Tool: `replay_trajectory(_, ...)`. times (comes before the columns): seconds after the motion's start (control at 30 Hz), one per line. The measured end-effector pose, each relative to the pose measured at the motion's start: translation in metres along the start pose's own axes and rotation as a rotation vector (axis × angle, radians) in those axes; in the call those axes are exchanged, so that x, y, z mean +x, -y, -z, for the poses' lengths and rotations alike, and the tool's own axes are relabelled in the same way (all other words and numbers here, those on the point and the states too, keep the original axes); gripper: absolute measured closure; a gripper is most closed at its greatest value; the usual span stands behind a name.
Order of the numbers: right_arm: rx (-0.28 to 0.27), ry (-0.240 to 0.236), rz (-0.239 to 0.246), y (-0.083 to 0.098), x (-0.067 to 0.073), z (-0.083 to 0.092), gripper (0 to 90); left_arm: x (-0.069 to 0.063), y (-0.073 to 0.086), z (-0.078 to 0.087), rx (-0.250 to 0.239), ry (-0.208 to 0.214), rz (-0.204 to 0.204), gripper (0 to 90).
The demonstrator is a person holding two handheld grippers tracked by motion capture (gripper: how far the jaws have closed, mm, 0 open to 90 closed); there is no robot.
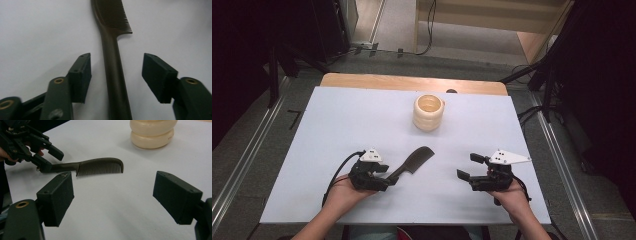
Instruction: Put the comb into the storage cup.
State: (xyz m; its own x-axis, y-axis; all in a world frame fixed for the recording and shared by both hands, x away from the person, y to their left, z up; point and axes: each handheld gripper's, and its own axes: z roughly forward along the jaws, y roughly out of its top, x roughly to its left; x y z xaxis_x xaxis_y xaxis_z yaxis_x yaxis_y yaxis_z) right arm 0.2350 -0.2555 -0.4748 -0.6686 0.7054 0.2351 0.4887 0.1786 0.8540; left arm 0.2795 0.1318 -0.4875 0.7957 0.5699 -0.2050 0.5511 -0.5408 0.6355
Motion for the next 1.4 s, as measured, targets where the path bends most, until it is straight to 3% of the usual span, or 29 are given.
replay_trajectory(0.27, 0.0, -0.001, 0.007, -0.001, 0.0, -0.002, 15.2, -0.005, 0.001, -0.007, 0.06, -0.032, -0.033, 53.2)
replay_trajectory(0.4, 0.001, -0.002, 0.007, -0.001, 0.0, -0.002, 15.2, -0.007, 0.001, -0.008, 0.061, -0.048, -0.032, 56.9)
replay_trajectory(0.53, 0.001, -0.001, 0.008, -0.001, 0.0, -0.001, 15.3, -0.009, -0.002, -0.008, 0.091, -0.063, -0.032, 58.4)
replay_trajectory(0.73, 0.002, 0.001, 0.011, -0.001, -0.001, -0.001, 15.3, -0.02, -0.007, -0.011, 0.157, -0.151, -0.116, 64.9)
replay_trajectory(1.13, 0.009, 0.008, 0.007, 0.0, -0.001, -0.001, 15.3, -0.023, -0.016, -0.016, 0.227, -0.187, -0.073, 72.2)
replay_trajectory(1.3, 0.01, 0.012, 0.008, 0.0, -0.001, -0.001, 15.3, -0.025, -0.022, -0.018, 0.276, -0.204, -0.083, 72.9)
replay_trajectory(1.4, 0.011, 0.011, 0.009, 0.0, -0.001, -0.001, 15.3, -0.025, -0.022, -0.018, 0.272, -0.202, -0.084, 73.3)
